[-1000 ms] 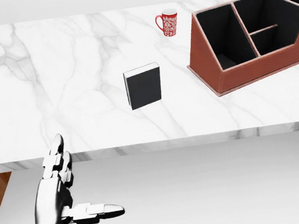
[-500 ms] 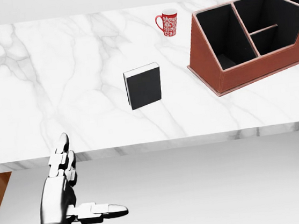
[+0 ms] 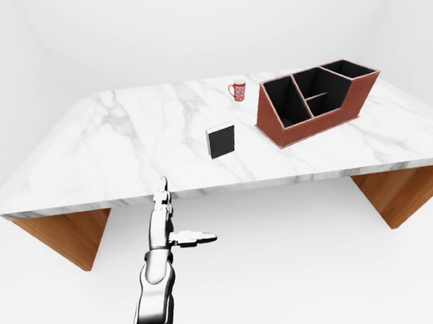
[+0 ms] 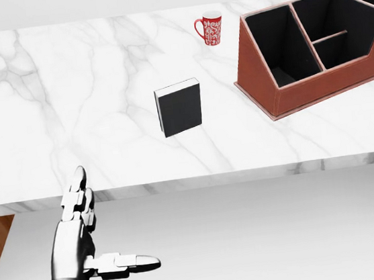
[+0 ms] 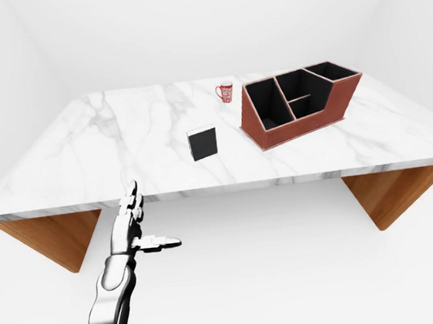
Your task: Pick up the book and place it in the left compartment of the caddy.
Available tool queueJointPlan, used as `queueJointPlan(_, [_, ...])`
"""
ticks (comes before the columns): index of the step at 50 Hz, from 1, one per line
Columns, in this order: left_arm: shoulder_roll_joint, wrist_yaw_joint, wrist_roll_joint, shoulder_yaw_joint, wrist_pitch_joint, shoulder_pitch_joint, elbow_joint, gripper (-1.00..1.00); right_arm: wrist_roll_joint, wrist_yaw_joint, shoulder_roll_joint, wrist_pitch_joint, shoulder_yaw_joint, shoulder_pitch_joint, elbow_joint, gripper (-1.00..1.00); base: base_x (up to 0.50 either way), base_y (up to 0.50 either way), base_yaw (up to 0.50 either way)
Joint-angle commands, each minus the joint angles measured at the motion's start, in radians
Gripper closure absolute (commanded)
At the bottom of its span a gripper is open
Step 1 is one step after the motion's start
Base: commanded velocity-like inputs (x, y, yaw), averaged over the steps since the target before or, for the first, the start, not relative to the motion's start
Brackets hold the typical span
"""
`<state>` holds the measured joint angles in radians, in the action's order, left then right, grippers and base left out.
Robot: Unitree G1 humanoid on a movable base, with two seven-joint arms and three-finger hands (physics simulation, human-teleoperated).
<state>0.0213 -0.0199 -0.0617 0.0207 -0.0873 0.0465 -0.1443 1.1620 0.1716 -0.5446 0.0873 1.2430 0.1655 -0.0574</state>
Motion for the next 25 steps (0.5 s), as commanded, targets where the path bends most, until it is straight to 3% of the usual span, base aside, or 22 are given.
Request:
queueJointPlan(1, [0.000, 0.008, -0.009, -0.001, 0.000, -0.008, 0.019, -1.00, -0.005, 0.014, 0.005, 0.000, 0.001, 0.002, -0.006, -1.00, 0.00, 0.00, 0.18])
queueJointPlan(25, [-0.001, 0.019, -0.011, 0.001, 0.000, -0.019, 0.041, -1.00, -0.008, 0.022, 0.009, 0.000, -0.003, 0.002, -0.005, -1.00, 0.00, 0.00, 0.27])
